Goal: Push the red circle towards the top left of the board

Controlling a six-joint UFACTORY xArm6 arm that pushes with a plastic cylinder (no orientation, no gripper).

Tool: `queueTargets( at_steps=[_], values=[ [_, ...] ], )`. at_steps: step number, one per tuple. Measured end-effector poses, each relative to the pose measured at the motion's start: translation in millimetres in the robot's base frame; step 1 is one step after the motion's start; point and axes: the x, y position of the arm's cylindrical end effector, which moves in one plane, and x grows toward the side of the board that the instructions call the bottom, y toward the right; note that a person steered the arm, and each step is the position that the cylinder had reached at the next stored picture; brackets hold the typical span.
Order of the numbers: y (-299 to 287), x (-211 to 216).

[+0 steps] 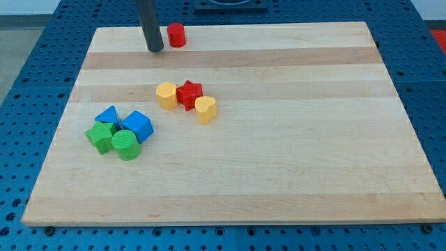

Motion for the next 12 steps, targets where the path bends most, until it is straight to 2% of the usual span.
queueTargets(
  at_steps=[1,2,5,6,8,10,12],
  values=[
    [4,29],
    [36,47],
    [120,1],
    [127,-11],
    [108,-38],
    [80,-41],
    [37,-67]
  ],
)
